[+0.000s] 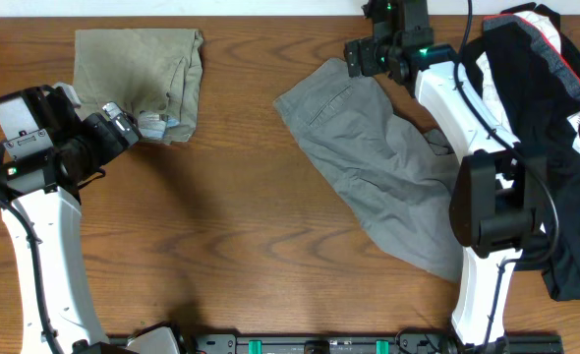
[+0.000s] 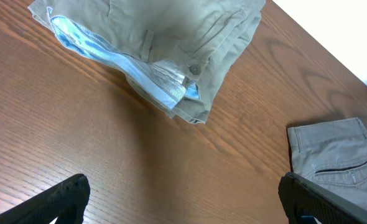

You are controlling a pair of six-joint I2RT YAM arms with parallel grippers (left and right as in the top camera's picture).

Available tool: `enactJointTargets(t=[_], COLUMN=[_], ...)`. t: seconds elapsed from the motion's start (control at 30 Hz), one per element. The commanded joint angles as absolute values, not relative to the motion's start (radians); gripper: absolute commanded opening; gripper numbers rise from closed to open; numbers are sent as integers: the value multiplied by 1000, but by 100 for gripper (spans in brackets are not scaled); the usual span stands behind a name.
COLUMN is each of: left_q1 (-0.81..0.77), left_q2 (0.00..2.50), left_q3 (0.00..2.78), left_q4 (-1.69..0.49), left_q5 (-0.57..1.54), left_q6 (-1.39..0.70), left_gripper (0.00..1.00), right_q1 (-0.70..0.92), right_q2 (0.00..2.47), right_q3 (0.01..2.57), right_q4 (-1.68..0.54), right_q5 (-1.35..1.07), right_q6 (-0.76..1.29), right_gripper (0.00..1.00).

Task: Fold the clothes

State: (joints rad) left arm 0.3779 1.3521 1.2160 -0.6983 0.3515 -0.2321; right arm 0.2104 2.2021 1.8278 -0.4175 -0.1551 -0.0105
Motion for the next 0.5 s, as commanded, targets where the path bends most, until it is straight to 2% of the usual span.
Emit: enactJointTargets(t=[0.0,0.1,0.23,0.33,0.4,0.47], left_q1=[380,380,380,380,380,380], left_q2=[1359,1359,1359,1359,1359,1359], left_q3=[1199,1199,1199,1199,1199,1199], left_q4=[-695,-696,-696,-696,-695,-695], left_q5=[346,346,346,346,347,347], left_q6=[-231,-231,-231,-231,-231,-231], left_gripper=[98,98,98,98,98,98], right_q1=[196,196,199,199,197,196], right_q2=[2262,2299,2331,2332,2327,2314], right_q3=[1832,1832,1832,1833,1834,1835], right_q4=[-414,-421,-420,-418,-419,-420], right_q5=[-313,-349,-371,-374,-374,-373], right_q6=[-1,-1,14,23,29,46], right_gripper=[92,87,74,43,16,7])
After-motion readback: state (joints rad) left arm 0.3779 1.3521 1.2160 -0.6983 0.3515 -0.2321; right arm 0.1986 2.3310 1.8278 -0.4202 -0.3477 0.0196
